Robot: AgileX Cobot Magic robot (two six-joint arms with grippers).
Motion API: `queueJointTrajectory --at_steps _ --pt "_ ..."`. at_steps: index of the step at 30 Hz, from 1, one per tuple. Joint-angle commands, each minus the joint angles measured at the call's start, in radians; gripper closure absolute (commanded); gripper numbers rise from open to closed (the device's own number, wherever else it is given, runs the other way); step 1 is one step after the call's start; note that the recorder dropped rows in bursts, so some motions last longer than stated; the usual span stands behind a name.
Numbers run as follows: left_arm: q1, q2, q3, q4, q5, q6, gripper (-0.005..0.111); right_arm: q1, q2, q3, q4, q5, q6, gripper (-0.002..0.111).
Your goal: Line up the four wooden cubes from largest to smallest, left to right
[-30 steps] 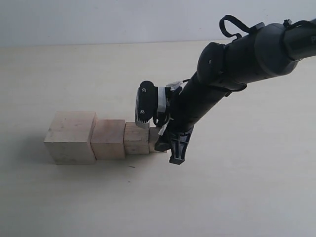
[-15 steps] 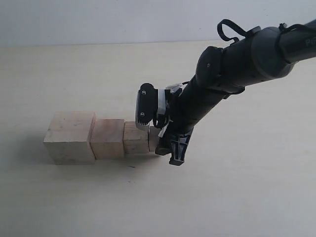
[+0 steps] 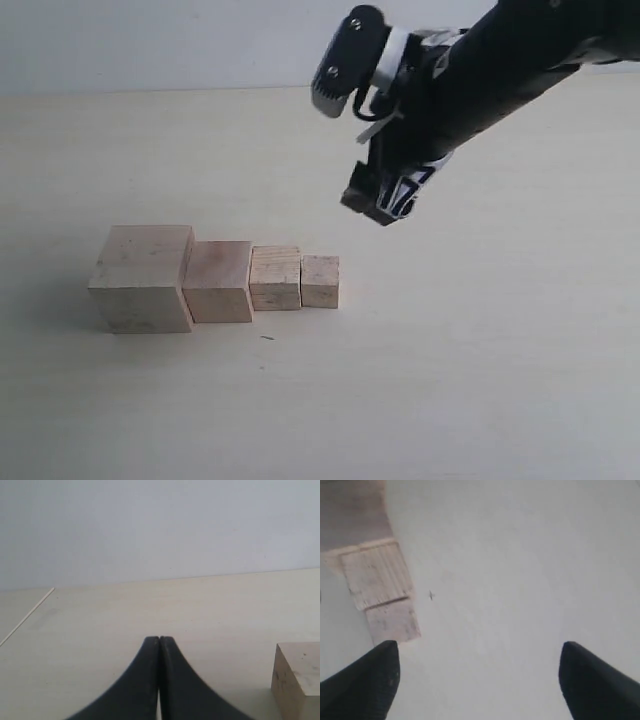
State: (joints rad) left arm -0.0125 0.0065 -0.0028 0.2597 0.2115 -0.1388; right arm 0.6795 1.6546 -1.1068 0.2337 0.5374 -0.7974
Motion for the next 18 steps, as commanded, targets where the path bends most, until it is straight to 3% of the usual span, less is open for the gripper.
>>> queueJointTrajectory --at_steps 1,3,6,18 --pt "0.003 -0.007 0.003 -0.01 -0.004 0.004 0.107 -0.058 -0.058 0.006 -0.189 0.09 0.374 0.058" --pt "0.003 -0.007 0.003 -0.01 -0.004 0.004 0.107 -0.075 -0.109 0.035 -0.21 0.086 0.483 0.083" --pt "0.003 -0.007 0.003 -0.01 -0.004 0.004 0.107 -0.075 -0.251 0.138 -0.218 0.021 0.548 0.108" --pt "0.003 -0.007 0.003 -0.01 -0.004 0.004 0.107 -0.075 -1.123 0.952 -0.207 -0.626 0.721 0.108"
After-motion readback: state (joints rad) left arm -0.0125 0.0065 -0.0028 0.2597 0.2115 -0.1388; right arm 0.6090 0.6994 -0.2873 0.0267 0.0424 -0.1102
